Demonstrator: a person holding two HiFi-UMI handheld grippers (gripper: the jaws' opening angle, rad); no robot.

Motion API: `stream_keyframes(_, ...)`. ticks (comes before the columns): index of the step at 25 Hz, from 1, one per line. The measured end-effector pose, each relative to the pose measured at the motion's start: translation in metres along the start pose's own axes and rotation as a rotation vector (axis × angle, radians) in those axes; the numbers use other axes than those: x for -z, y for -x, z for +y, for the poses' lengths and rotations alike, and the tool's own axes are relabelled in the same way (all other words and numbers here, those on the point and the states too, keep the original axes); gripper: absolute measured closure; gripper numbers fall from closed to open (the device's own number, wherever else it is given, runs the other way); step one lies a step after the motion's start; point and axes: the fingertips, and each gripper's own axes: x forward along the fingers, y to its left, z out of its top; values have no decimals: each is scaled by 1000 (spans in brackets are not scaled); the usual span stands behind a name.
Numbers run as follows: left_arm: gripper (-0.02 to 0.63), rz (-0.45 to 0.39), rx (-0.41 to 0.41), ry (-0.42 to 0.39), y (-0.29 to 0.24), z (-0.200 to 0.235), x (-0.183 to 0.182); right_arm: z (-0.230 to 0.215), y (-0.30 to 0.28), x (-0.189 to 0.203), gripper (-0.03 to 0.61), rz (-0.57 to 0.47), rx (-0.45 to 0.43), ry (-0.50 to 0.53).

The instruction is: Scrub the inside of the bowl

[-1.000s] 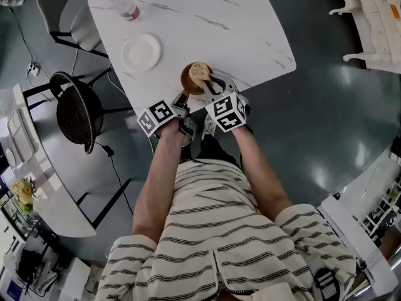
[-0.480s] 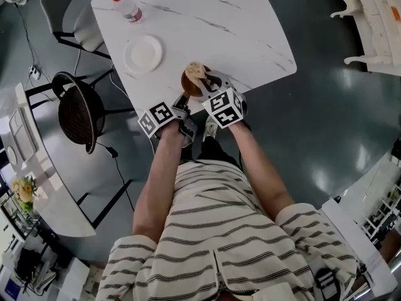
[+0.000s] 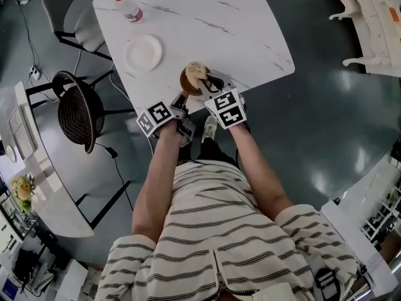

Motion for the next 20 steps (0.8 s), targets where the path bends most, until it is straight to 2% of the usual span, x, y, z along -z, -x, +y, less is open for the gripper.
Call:
stream_keyframes(10,580,-60,-16,-72,22,-8,-10,3,28,-17,509,-74,20,-60)
stream_keyframes(14,580,-113,5,-184,38,-37,-23,3,49,-36,509,-136,29,-121)
stream_keyframes(20,581,-194,65,-342,63,-93,-35,2,82,-70,509,-223,46,-133)
